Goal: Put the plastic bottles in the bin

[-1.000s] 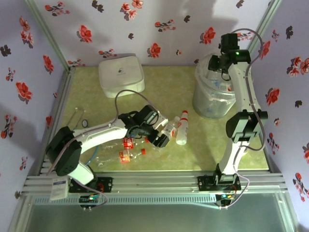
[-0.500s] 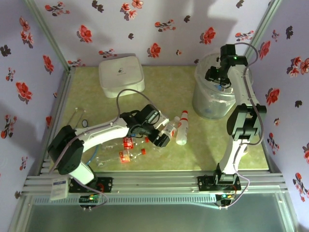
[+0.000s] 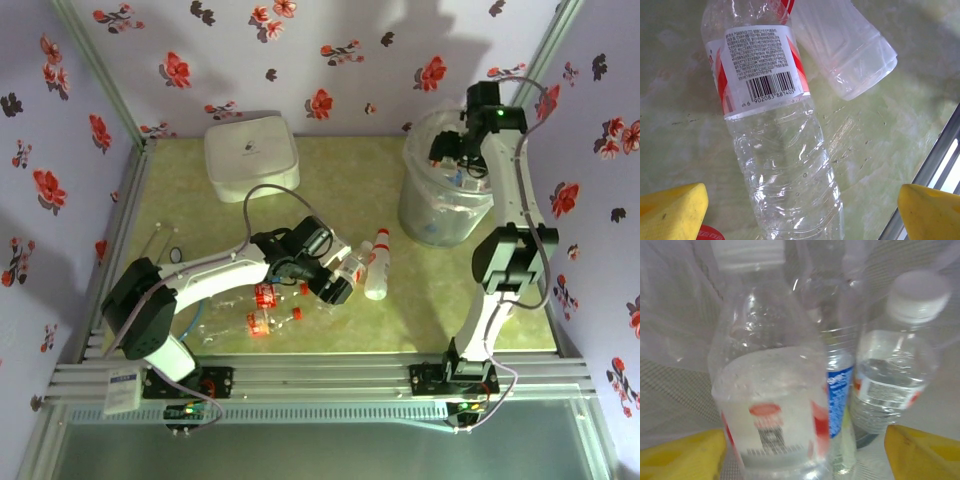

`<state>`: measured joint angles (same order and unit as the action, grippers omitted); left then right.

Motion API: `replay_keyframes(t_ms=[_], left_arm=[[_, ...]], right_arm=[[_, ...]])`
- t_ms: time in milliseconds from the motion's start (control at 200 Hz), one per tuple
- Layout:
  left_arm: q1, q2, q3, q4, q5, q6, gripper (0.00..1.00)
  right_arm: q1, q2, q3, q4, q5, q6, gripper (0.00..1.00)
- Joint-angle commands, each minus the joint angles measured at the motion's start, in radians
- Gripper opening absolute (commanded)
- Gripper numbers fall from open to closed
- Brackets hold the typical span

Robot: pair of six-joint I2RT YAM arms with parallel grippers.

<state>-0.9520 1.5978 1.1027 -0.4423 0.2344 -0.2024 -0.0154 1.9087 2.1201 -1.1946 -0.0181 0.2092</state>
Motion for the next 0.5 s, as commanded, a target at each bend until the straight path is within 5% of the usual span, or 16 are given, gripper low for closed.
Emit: replay_keyframes(t_ms=[0,245,495], left_arm=[[-0.01,0.01,0.01,-0.002,-0.017,0.011,0.98],[-0.01,0.007,-0.003,-0.001,-0.018,0.012,0.98],[-0.01,-0.014,-0.029,0.019,-0.027,0.008,0.98]], right_arm=[[-0.006,-0.076,0.014,-0.061,0.041,-0.019,0.79],[-0.015,-0.098,-0.135,-0.017,0.011,-0.013,0.55],[-0.008,-0.044,-0.182,0.041,-0.138,-0.009,0.54]])
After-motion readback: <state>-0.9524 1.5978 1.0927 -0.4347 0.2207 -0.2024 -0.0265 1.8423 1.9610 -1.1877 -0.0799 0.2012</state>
